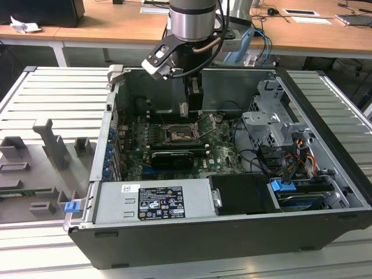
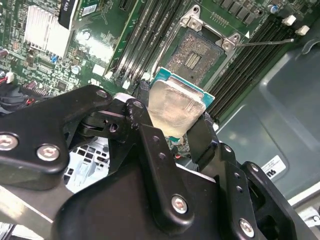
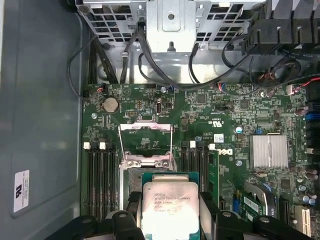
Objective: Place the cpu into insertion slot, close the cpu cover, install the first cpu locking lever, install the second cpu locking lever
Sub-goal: 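Place the cpu into insertion slot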
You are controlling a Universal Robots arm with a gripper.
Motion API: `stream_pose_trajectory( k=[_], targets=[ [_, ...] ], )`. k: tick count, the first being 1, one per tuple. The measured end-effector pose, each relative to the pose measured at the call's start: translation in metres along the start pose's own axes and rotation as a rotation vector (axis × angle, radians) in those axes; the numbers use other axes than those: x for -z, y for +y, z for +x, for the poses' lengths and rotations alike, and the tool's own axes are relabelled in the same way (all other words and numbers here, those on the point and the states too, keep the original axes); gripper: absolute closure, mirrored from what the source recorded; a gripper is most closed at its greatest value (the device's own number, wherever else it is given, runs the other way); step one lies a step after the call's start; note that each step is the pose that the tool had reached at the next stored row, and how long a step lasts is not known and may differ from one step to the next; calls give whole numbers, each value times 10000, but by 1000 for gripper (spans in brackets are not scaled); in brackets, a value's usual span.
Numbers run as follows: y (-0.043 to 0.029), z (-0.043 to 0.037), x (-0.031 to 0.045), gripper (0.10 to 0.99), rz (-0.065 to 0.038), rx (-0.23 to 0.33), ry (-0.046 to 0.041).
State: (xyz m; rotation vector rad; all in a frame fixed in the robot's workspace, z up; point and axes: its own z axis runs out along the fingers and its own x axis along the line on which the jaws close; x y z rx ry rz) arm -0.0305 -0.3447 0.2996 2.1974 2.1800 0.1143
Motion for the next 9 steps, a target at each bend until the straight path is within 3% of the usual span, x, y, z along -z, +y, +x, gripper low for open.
stream_pose_trajectory(
  k=[9],
  targets=[
    [-22, -3, -149, 541, 1, -1, 0]
  ],
)
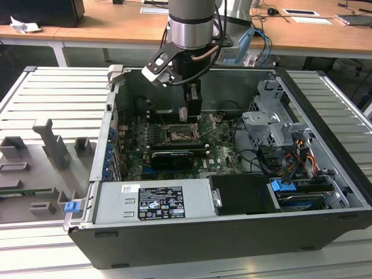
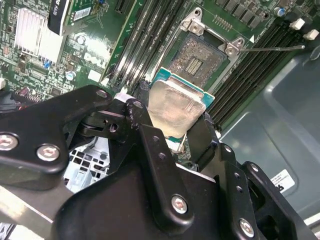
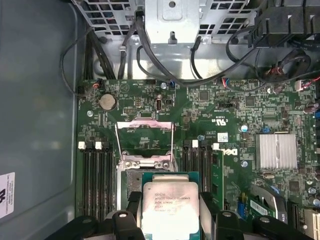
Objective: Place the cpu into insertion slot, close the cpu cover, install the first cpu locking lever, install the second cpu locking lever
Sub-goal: 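Place the cpu into insertion slot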
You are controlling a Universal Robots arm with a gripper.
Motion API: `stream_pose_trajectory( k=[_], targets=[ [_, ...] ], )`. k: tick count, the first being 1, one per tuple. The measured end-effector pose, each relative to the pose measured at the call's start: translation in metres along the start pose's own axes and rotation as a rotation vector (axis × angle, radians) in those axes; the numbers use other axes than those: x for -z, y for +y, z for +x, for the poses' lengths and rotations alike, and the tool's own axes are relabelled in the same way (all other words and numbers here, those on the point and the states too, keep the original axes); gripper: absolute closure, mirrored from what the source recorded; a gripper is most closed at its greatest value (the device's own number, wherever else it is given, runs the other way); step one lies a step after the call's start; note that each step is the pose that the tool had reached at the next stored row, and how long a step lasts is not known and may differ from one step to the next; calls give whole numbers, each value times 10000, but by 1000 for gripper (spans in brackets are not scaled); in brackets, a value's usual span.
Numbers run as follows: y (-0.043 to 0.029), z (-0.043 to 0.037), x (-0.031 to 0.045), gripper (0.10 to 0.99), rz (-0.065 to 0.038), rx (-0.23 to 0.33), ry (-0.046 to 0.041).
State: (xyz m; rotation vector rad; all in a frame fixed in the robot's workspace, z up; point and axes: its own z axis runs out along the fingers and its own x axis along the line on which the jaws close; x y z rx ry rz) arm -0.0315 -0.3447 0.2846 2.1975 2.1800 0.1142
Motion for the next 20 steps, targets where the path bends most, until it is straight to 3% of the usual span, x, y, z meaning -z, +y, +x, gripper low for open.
stream_pose_trajectory(
  k=[8, 13, 14, 15, 20],
  targets=[
    [-7, -2, -81, 541, 0, 2, -1],
    [-26, -5, -209, 541, 0, 0, -1],
    [-47, -6, -308, 541, 0, 1, 0],
    [-61, 9, -358, 541, 1, 0, -1],
    [-91, 36, -391, 541, 0, 1, 0]
  ],
)
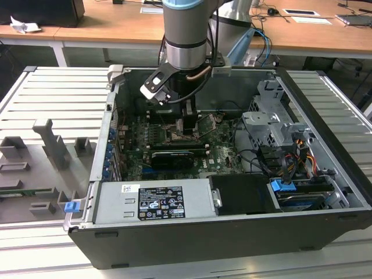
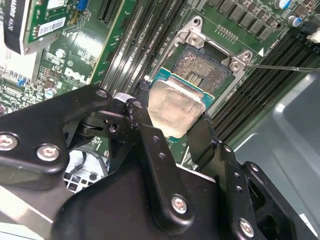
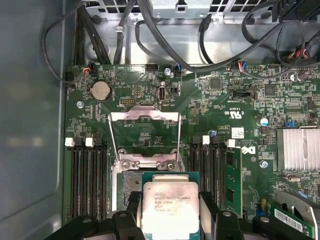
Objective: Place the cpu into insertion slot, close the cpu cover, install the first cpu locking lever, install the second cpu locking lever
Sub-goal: 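Place the cpu into insertion slot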
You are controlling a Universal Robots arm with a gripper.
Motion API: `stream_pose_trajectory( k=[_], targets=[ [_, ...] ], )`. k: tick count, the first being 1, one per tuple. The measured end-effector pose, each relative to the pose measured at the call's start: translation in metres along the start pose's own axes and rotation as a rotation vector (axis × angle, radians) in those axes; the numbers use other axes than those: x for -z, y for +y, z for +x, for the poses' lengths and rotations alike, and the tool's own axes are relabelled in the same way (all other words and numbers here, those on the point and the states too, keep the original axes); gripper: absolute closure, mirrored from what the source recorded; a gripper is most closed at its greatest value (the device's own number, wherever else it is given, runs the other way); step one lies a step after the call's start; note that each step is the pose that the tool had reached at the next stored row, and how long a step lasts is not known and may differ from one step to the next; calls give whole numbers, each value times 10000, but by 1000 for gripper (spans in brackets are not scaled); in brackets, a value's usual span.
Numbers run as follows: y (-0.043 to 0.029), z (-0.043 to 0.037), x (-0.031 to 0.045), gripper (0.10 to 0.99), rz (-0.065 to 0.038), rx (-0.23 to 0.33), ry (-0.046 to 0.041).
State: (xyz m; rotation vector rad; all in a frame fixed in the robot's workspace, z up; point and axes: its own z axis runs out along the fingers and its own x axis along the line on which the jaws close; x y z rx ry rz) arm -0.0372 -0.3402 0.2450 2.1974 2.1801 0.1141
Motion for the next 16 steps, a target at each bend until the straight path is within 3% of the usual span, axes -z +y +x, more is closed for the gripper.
stream_pose_trajectory(
  k=[10, 16],
  targets=[
    [-27, 20, -43, 541, 0, 0, 0],
    [-48, 89, -118, 541, 1, 0, -1]
  ],
)
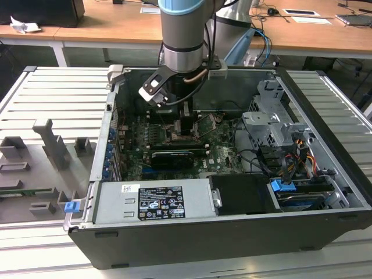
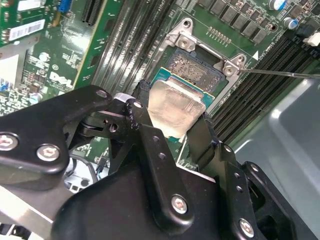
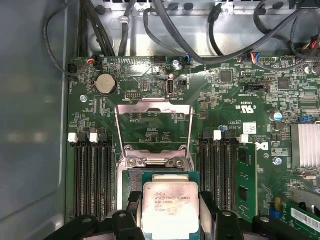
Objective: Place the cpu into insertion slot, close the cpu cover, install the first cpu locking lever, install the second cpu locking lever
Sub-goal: 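Place the cpu into insertion slot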
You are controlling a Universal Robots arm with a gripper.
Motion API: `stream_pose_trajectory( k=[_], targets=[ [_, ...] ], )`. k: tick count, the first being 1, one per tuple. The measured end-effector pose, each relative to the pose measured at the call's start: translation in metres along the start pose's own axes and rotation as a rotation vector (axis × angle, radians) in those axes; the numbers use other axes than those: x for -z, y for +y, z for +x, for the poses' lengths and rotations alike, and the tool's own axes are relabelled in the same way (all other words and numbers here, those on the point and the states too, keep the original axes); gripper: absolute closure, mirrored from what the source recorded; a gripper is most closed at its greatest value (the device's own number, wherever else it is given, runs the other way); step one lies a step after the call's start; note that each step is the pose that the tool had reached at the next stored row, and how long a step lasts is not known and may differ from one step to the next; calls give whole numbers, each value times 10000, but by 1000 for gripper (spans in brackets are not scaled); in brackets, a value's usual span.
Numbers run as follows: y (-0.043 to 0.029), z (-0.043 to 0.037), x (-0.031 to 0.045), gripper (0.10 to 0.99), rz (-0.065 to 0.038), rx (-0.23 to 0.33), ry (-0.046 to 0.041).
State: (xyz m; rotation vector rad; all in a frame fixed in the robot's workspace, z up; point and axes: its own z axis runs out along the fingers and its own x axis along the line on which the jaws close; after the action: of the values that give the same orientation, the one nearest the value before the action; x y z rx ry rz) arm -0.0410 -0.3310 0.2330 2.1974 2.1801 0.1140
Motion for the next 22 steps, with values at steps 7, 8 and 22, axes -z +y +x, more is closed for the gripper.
stream_pose_trajectory(
  k=[7, 8, 22],
  targets=[
    [-51, 49, -104, 541, 0, 0, 0],
    [-52, 52, -117, 541, 0, 0, 0],
    [-60, 54, -193, 541, 0, -9, -1]
  ],
)
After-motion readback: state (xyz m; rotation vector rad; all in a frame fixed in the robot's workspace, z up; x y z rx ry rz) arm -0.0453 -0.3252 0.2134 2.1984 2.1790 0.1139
